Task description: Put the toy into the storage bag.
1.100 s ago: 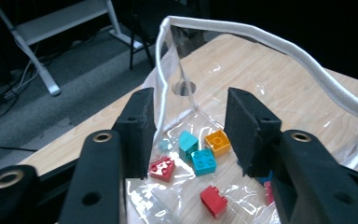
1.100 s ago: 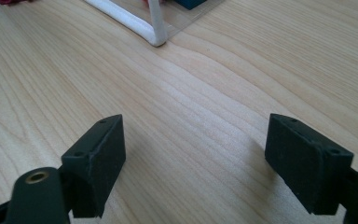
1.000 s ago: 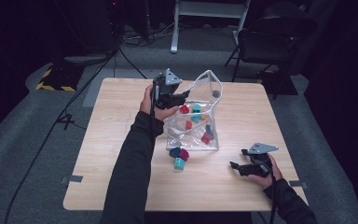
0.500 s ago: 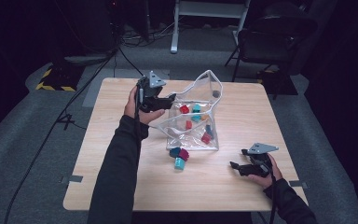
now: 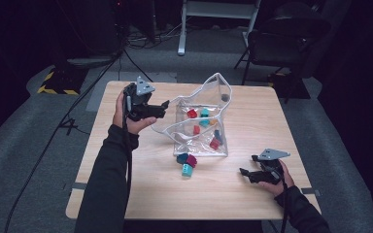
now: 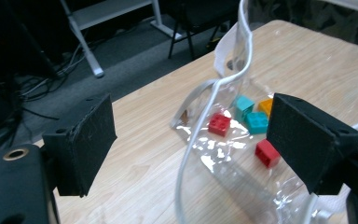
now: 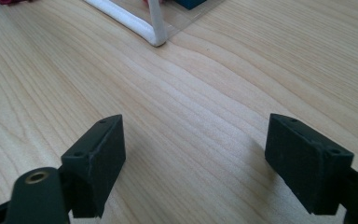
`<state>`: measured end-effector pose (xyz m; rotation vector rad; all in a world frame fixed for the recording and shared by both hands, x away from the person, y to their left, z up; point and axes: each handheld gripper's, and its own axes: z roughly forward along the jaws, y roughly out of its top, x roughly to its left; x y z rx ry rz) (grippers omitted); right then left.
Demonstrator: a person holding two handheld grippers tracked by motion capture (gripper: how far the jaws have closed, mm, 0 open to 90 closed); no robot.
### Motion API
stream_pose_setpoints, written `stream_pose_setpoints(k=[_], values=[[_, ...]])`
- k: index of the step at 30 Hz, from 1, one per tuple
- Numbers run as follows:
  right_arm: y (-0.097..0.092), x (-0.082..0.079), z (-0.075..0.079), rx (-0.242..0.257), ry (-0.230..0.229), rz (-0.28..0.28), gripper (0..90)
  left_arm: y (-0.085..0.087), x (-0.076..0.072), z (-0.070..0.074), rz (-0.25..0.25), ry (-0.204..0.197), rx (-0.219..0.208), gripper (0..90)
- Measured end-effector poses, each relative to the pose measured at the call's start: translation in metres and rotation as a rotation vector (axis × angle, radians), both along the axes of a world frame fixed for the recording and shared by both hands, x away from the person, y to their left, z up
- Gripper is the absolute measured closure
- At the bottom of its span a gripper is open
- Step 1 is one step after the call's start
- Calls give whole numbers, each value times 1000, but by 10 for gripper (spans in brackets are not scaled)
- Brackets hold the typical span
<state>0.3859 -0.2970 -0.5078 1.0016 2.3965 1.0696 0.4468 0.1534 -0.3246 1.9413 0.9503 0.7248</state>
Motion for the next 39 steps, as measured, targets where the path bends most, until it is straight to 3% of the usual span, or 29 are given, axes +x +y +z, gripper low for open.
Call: stream_pose_setpoints(k=[15,31,39], values=[[0,0,0,0,0,0,204,35,-25,-19,34,19,37,160],[0,0,0,0,0,-2,202,60,-51,-63,46,74,49,160],[0,0,0,0,0,-3,202,56,-63,-92,8,126,90,162]])
